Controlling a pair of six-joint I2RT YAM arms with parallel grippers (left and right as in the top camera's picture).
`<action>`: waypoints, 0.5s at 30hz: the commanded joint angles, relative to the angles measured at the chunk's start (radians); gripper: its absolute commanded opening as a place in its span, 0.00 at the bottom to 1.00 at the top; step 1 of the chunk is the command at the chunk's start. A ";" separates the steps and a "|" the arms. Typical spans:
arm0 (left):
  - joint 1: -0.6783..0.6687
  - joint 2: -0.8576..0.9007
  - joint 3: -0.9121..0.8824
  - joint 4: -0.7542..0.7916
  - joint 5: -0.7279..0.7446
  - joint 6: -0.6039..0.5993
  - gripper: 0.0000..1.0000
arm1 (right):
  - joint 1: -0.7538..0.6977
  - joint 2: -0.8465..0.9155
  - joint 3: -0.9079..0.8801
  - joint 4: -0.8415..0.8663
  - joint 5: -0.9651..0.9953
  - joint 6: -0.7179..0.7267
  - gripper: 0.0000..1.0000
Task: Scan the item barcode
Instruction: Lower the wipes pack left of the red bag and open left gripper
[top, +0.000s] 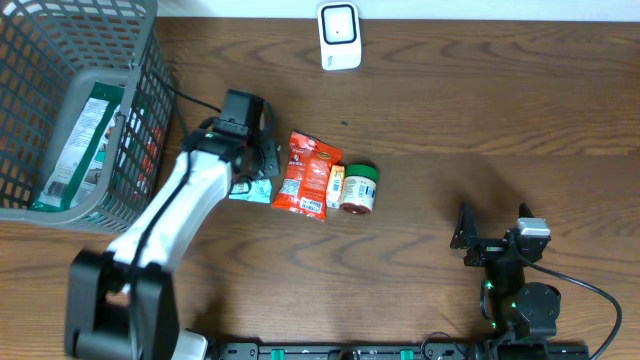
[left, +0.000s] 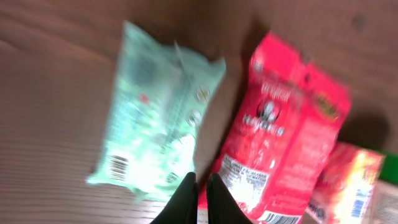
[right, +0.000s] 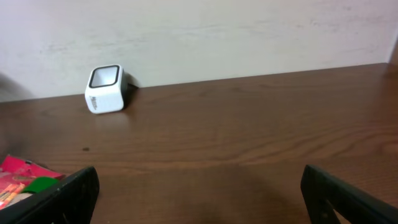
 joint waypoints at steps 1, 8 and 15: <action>0.015 -0.005 0.013 -0.003 -0.209 -0.003 0.09 | -0.006 -0.004 -0.001 -0.003 0.009 -0.007 0.99; 0.120 0.153 0.012 0.074 -0.233 0.044 0.09 | -0.006 -0.004 -0.001 -0.003 0.009 -0.007 0.99; 0.129 0.281 0.011 0.094 0.005 0.132 0.11 | -0.006 -0.004 -0.001 -0.003 0.009 -0.007 0.99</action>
